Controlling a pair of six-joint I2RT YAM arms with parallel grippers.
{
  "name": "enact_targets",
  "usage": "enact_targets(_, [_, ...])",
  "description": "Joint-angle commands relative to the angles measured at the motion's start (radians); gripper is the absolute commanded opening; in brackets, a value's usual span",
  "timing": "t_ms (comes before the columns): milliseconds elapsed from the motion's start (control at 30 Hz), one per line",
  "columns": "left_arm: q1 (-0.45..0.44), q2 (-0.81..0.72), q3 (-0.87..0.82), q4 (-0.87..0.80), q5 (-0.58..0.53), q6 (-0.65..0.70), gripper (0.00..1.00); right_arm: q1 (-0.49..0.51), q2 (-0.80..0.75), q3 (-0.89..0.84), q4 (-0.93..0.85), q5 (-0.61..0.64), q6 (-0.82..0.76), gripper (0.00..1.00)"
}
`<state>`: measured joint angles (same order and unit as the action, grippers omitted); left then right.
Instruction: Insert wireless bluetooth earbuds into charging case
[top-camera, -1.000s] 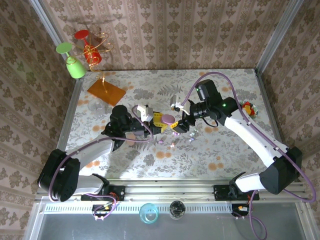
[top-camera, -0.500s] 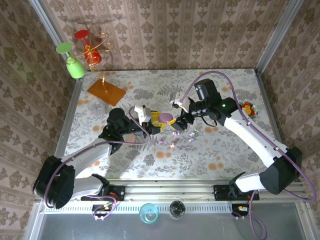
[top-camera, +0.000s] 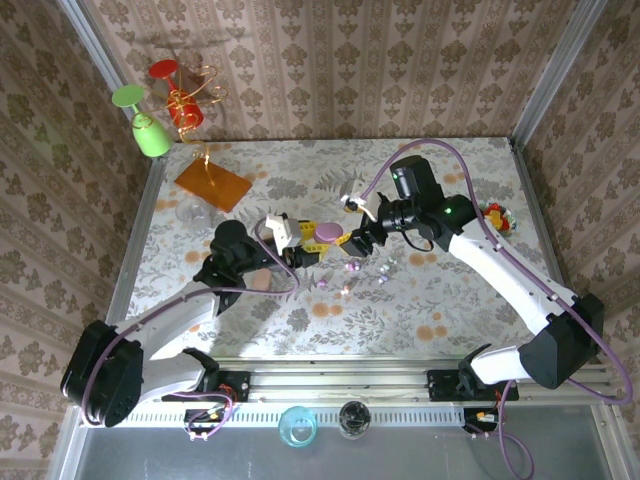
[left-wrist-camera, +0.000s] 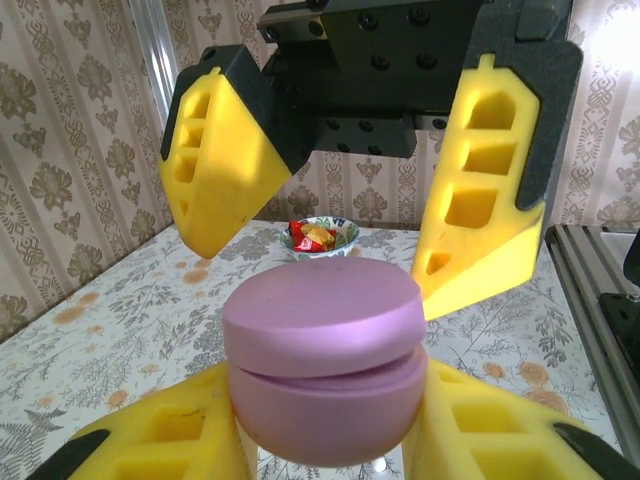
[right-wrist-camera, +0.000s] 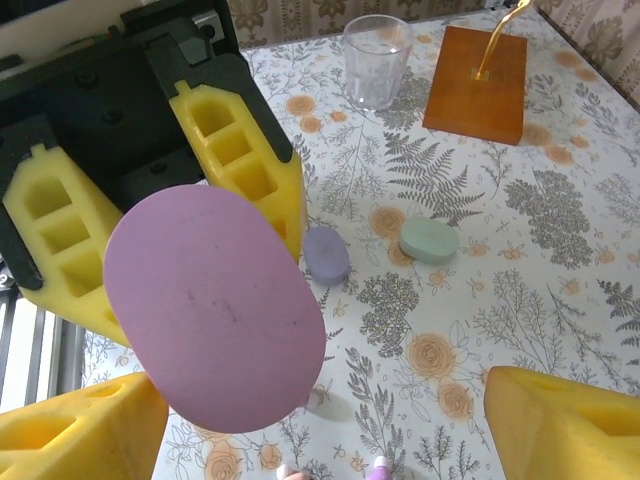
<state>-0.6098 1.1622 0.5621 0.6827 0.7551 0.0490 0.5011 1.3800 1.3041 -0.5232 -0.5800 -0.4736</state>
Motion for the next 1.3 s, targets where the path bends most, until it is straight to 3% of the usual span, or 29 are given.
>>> enact_targets(0, [-0.019, 0.017, -0.005, 0.047, 0.096, 0.007, 0.34, -0.021, -0.018, 0.023, 0.082, 0.036, 0.045, 0.83])
enact_targets(367, [-0.010, 0.053, -0.011, 0.112, 0.106, -0.010, 0.34, -0.033, -0.025, 0.018, 0.123, 0.036, 0.109, 0.86])
enact_targets(533, [0.003, 0.078, -0.025, 0.177, 0.077, -0.045, 0.34, -0.033, -0.103, -0.046, 0.161, -0.038, 0.143, 0.99])
enact_targets(733, [0.047, 0.100, -0.061, 0.274, 0.057, -0.108, 0.33, -0.048, -0.225, -0.136, 0.162, -0.058, 0.252, 1.00])
enact_targets(967, [0.186, 0.063, -0.124, 0.350, 0.089, -0.169, 0.32, -0.144, -0.317, -0.303, 0.340, 0.042, 0.612, 1.00])
enact_targets(1100, [0.237, 0.039, -0.132, 0.348, 0.105, -0.170, 0.31, -0.152, -0.230, -0.333, 0.330, 0.207, 0.784, 0.93])
enact_targets(1267, [0.264, 0.045, -0.136, 0.377, 0.118, -0.178, 0.31, -0.139, -0.056, -0.359, 0.337, 0.219, 0.952, 0.82])
